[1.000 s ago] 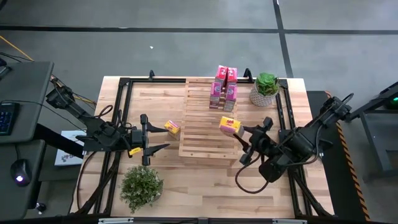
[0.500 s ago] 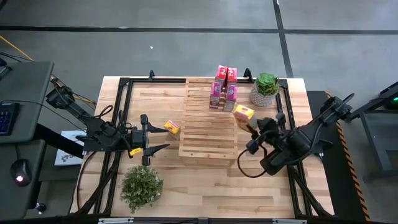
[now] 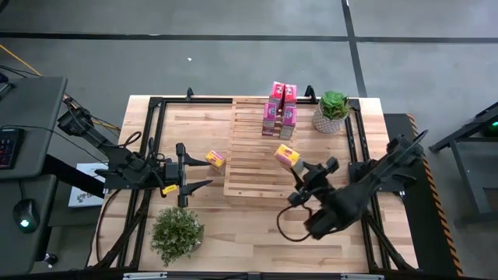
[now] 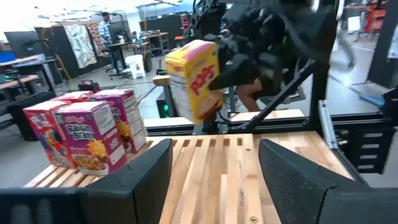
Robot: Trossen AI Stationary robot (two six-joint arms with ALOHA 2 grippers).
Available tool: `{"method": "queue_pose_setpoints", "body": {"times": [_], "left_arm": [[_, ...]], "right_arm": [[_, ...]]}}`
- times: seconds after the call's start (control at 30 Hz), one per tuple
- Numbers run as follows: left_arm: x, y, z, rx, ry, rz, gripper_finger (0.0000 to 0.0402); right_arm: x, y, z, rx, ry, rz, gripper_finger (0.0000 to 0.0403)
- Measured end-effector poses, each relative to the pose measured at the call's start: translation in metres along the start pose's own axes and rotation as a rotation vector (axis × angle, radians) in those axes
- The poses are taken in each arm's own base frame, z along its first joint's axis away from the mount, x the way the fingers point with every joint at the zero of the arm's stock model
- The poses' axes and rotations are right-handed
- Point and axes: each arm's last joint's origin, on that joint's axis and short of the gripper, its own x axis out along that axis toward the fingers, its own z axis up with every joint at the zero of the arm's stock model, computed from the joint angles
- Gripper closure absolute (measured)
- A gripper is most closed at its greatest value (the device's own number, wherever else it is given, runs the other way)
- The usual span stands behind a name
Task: Stack cereal on shelf
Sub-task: Put the bottom yellow cereal box on the shelf
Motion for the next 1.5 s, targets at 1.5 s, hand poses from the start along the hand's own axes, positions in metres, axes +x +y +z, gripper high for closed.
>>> {"method": "queue_pose_setpoints", "body": {"times": [1.5], "left_arm": [[0.000,-0.001,0.000,-0.022,-0.004,-0.046,0.0174]], "right_arm": [[0.072,0.015,-0.048,0.061,0.010,-0.262,0.0180]]}}
